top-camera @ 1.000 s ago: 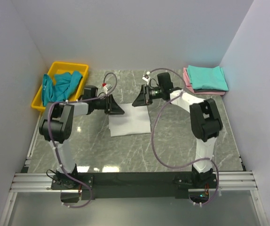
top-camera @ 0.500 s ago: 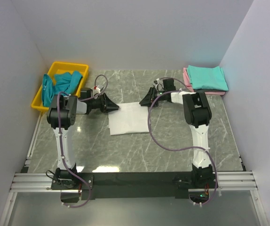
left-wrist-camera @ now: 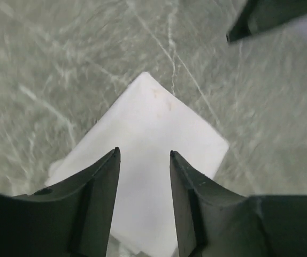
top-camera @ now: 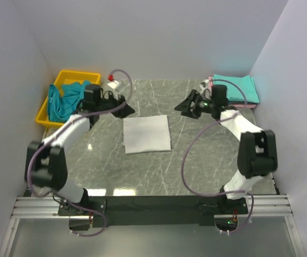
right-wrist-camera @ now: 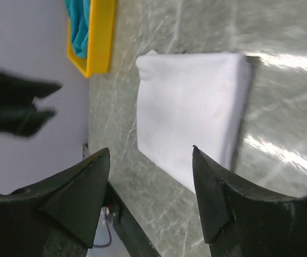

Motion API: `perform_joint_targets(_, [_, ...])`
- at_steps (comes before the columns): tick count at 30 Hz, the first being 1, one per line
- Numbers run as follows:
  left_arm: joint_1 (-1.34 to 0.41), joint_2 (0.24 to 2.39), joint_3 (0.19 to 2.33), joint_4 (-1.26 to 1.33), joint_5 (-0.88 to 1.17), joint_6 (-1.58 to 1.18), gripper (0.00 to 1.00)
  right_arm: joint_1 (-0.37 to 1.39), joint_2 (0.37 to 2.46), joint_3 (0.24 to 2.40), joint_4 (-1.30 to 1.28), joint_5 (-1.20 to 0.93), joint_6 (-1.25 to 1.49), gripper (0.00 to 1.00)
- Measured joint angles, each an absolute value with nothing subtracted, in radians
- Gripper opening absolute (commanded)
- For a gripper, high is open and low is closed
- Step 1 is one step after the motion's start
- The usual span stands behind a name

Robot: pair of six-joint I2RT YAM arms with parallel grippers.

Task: Fold and stack the t-shirts
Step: Neatly place the folded tshirt to the corner

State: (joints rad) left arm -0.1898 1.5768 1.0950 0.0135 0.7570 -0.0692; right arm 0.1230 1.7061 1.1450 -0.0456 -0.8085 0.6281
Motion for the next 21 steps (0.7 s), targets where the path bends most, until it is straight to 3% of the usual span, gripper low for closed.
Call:
perform_joint_targets(1, [-0.233, 1.517, 1.064, 0.015, 0.721, -0.007, 0.55, 0.102, 1.655, 1.100, -0.036, -0.799, 0.632, 0.71])
perform_joint_targets(6, [-0.509, 1.357, 0.867, 0.042, 0.553, 0.253, 0.56, 0.044, 1.598, 0.937, -0.021, -0.756, 0.666, 0.74])
perform_joint_targets(14, [-0.839, 1.533, 0.808, 0.116, 0.268, 0.503, 0.47, 0.038, 1.613, 0.844, -0.064, -0.673, 0.738, 0.73])
perform_joint_targets(21, [-0.923, 1.658, 0.808, 0.234, 0.171, 0.627, 0.46, 0.037, 1.645, 0.789, -0.022, -0.654, 0.798, 0.72])
